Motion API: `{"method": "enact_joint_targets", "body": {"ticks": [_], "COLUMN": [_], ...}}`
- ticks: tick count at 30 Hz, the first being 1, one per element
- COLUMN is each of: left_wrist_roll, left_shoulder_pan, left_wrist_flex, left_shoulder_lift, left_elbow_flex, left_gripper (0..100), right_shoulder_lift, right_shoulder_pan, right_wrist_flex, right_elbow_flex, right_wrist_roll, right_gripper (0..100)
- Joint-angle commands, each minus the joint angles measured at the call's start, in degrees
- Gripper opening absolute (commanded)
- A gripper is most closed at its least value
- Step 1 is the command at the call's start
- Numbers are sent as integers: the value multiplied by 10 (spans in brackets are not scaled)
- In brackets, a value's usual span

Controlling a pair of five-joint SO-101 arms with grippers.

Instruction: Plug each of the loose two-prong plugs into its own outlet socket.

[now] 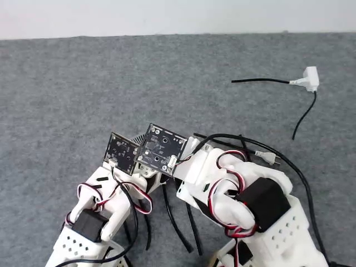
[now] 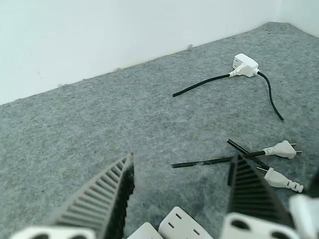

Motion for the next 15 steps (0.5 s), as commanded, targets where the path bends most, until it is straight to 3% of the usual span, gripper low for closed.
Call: {"method": "enact_joint_targets", "body": {"ticks": [1,15], "left_wrist_roll": [-4,0], "left_shoulder_pan": [-31,-212], "left_wrist_flex": [-35,-106], "left_shoulder_lift": [-3,-5], "left_elbow_flex": [-4,-10], "left_gripper": [305,305], "right_shoulder_lift": [-1,59], "right_shoulder_pan": [-12,-8], "right_wrist_flex": [-18,-72], "right_elbow_flex": [-35,26], "right_wrist_roll": [-9,9], "right_gripper": [8,8]}}
